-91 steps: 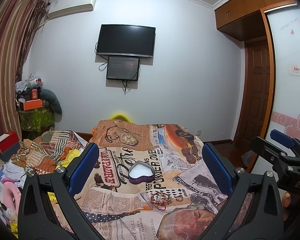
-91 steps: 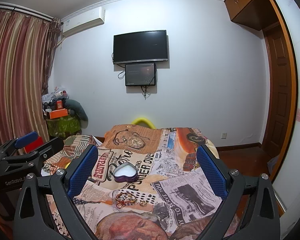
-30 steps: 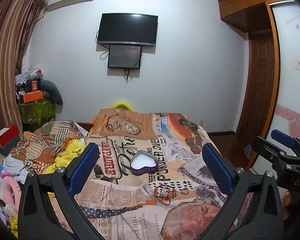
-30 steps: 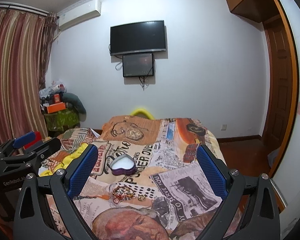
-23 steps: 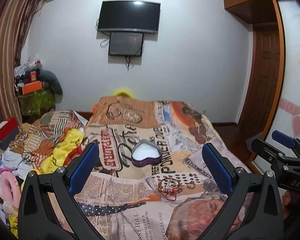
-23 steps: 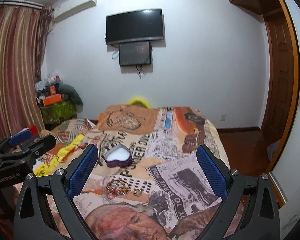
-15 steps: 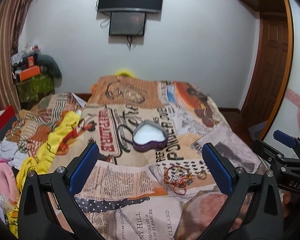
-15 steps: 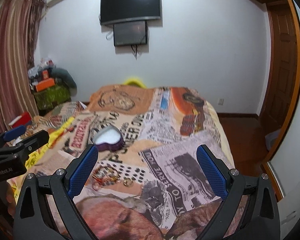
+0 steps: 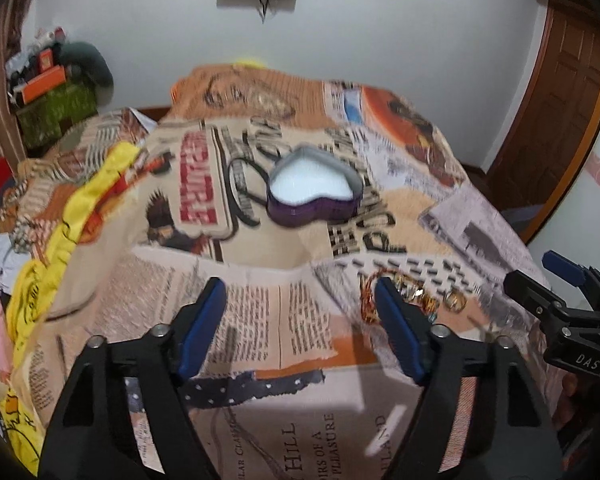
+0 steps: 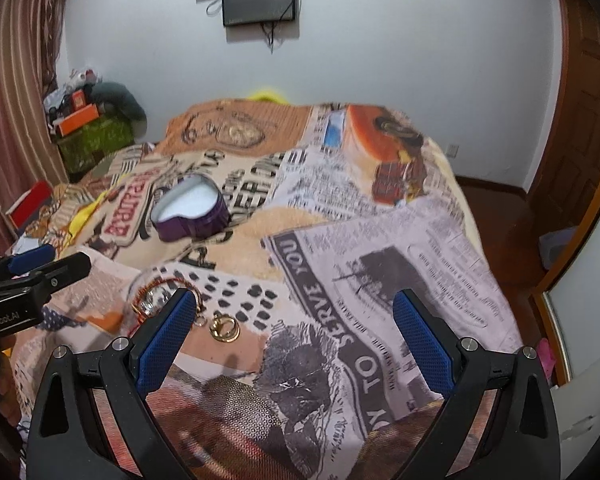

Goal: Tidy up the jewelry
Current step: 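Grasp the gold-red bracelet with the left tool while the right tool grasps a gold ring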

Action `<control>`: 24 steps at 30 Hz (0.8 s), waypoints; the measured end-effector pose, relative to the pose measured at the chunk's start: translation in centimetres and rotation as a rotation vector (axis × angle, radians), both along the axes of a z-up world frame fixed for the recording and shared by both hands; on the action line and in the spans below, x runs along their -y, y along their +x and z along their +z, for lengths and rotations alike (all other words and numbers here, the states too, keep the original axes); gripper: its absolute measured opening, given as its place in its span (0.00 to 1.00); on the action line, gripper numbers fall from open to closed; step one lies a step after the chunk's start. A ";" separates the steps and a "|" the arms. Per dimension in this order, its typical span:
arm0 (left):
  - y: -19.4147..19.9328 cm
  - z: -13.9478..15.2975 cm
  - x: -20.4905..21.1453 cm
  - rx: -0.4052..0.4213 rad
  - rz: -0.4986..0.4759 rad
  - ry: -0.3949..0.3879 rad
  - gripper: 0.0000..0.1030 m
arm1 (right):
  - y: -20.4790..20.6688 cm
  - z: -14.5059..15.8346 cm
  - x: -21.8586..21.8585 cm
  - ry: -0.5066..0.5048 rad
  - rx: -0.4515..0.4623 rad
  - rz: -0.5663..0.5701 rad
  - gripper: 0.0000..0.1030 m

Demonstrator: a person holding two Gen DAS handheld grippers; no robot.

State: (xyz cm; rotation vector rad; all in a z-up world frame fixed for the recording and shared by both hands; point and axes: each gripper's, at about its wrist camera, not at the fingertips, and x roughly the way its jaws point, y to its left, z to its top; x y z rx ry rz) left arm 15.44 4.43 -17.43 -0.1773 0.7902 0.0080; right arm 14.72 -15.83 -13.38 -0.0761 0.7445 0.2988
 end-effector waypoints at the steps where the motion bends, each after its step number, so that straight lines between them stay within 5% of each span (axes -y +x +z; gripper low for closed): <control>1: 0.2 -0.5 0.1 -0.016 -0.010 -0.007 0.65 | 0.0 -0.3 -0.1 -0.001 -0.013 0.011 0.95; 4: 0.5 -0.9 0.3 -0.036 -0.031 -0.033 0.62 | 0.6 -1.0 -0.3 0.005 -0.030 0.038 0.94; 13: 1.9 -2.0 1.7 -0.066 -0.085 -0.085 0.36 | 1.8 -2.6 -1.3 0.030 -0.121 0.138 0.63; 24: 2.5 -2.7 2.6 -0.072 -0.121 -0.095 0.22 | 2.1 -3.7 -3.0 0.003 -0.157 0.214 0.34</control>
